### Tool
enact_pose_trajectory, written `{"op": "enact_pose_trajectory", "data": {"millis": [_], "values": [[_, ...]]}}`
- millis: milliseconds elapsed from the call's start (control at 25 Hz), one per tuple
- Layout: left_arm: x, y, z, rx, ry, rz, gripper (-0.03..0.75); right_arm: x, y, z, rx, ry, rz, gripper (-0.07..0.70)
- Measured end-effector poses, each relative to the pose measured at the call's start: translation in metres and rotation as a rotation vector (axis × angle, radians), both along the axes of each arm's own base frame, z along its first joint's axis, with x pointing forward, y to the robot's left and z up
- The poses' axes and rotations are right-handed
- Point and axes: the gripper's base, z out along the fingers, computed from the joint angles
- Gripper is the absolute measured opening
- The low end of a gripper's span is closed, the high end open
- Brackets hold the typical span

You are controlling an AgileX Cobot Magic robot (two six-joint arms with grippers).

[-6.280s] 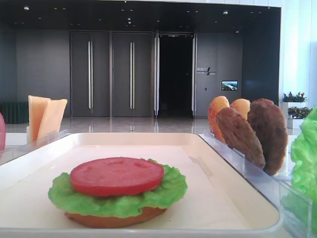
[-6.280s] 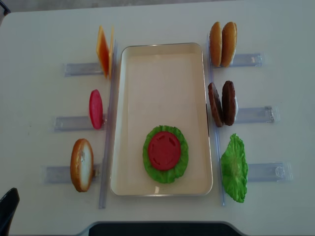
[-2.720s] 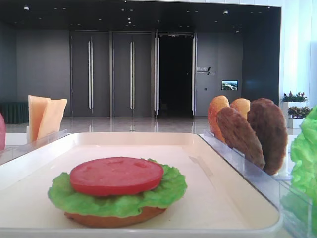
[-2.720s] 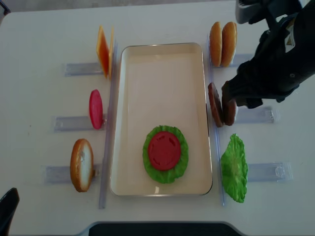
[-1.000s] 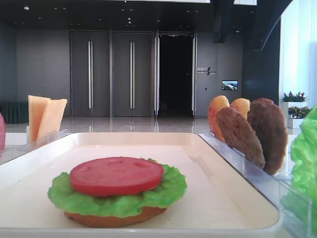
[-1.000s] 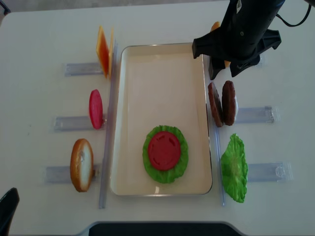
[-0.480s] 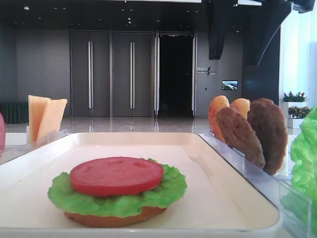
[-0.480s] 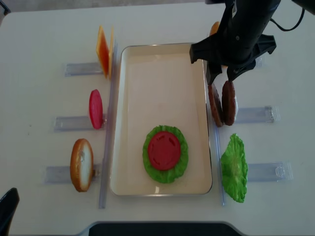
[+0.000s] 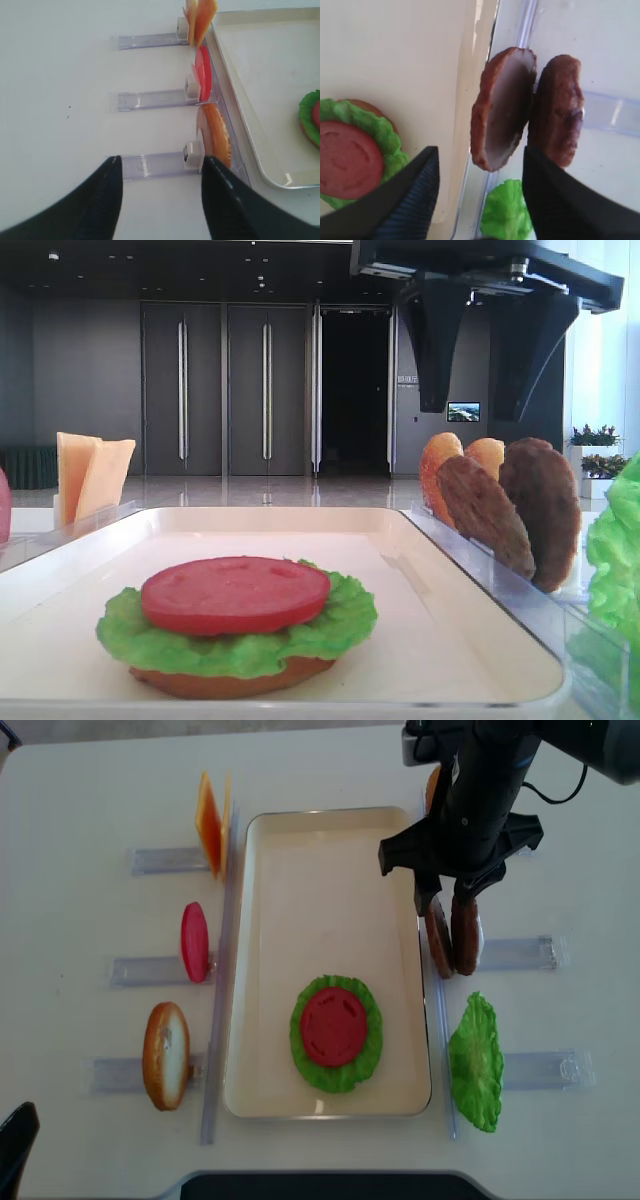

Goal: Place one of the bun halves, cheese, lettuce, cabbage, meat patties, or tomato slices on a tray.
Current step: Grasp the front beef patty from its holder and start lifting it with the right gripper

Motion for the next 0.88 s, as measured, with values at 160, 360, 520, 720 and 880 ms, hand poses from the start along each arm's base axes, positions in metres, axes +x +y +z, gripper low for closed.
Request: {"op": "enact_pose_trajectory", "data": {"millis": [160,360,520,720,880], "values": [[0.0,0.0,0.0,0.0,0.0,0.0,0.391,0.002,0.001,-0.005,-0.007,0.012,0.001,0.39],[0.0,0.0,0.0,0.0,0.0,0.0,0.391,0.004,0.002,-0.014,-0.02,0.032,0.005,0.39],[0.0,0.0,0.0,0.0,0.0,0.0,0.391,0.004,0.003,-0.015,-0.021,0.034,0.007,0.39],[0.0,0.0,0.0,0.0,0.0,0.0,0.391,0.005,0.003,-0.016,-0.024,0.038,0.008,0.39],[0.0,0.0,0.0,0.0,0.0,0.0,0.391,0.005,0.004,-0.017,-0.025,0.038,0.023,0.396]]}}
